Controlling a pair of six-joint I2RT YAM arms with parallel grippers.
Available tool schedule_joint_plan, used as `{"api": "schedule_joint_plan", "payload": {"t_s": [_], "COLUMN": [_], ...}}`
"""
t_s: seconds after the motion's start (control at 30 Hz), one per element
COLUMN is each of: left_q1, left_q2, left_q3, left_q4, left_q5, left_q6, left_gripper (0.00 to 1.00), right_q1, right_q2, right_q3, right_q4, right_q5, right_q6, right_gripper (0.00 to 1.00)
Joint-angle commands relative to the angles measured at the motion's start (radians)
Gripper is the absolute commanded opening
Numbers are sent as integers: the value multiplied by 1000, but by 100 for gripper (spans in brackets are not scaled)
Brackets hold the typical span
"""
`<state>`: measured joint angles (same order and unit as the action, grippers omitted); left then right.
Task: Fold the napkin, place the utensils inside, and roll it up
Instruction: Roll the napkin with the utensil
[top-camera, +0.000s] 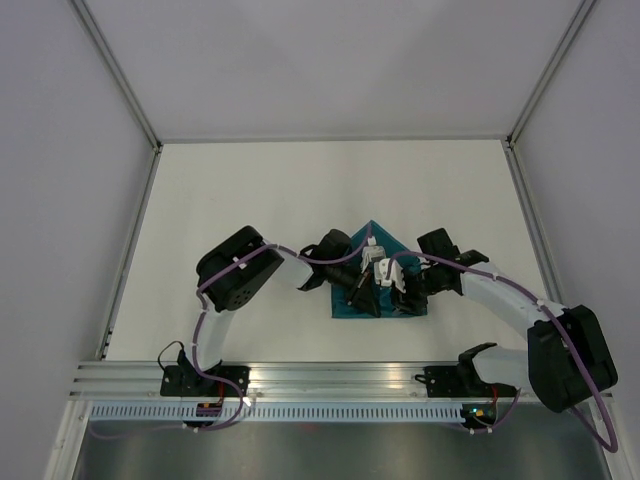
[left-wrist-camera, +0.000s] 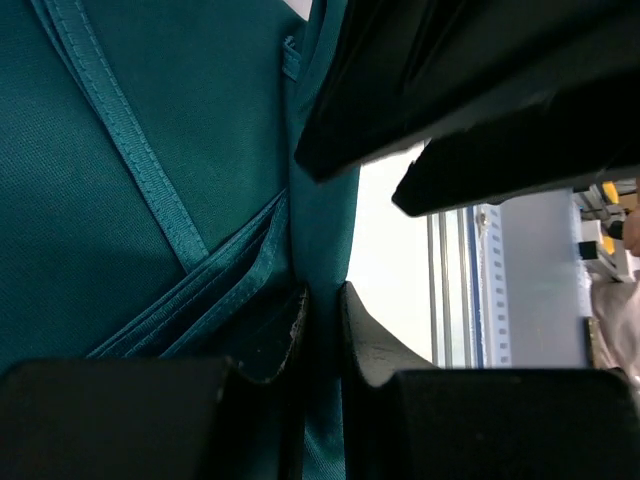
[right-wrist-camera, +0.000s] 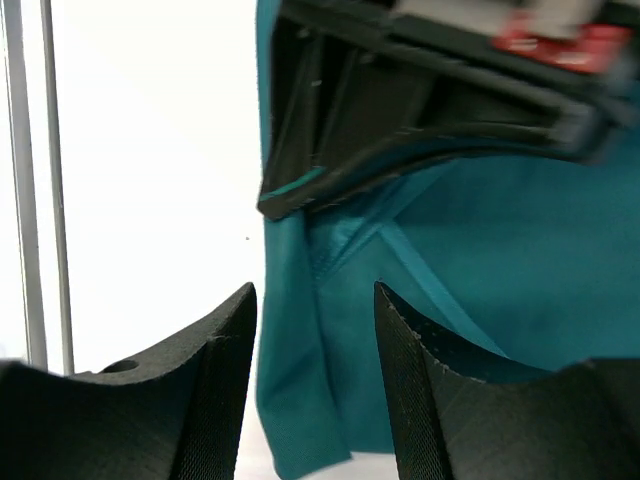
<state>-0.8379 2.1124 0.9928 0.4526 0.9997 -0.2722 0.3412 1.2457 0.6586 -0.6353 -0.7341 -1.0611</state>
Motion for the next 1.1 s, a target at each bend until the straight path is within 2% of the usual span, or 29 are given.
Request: {"api": "schedule_joint_plan", "payload": {"t_s": [0.0, 0.23, 0.57, 0.77, 0.87, 0.93, 1.0, 1.07], "left_q1": [14, 28, 39, 40, 42, 43, 42, 42], "left_q2": [83, 93, 109, 110, 103, 86, 69, 29], "left_q3": [-42, -26, -26, -17, -22, -29, -42, -54], "left_q4": [-137, -146, -141, -150, -144, -141, -118, -95], "left_q5": [-69, -87, -104, -125, -136, -162, -174, -202], "left_q6": [-35, -61, -78, -78, -81, -85, -93, -111], "left_gripper": [2, 2, 2, 2, 2, 4, 12, 16], "right_q1": [70, 110, 245, 266, 268, 266, 266, 266], "right_q2": [-20, -12, 34, 67, 90, 109, 121, 139], "right_q3": [-39, -62, -109, -114, -114, -116, -114, -109], "right_q4": [91, 124, 235, 281, 292, 292, 293, 286], "right_q5": [56, 76, 153, 171, 188, 203, 209, 211], "right_q6": [16, 55, 133, 174, 187, 190, 191, 193], "right_gripper": [56, 52, 48, 43, 37, 28, 20, 16]}}
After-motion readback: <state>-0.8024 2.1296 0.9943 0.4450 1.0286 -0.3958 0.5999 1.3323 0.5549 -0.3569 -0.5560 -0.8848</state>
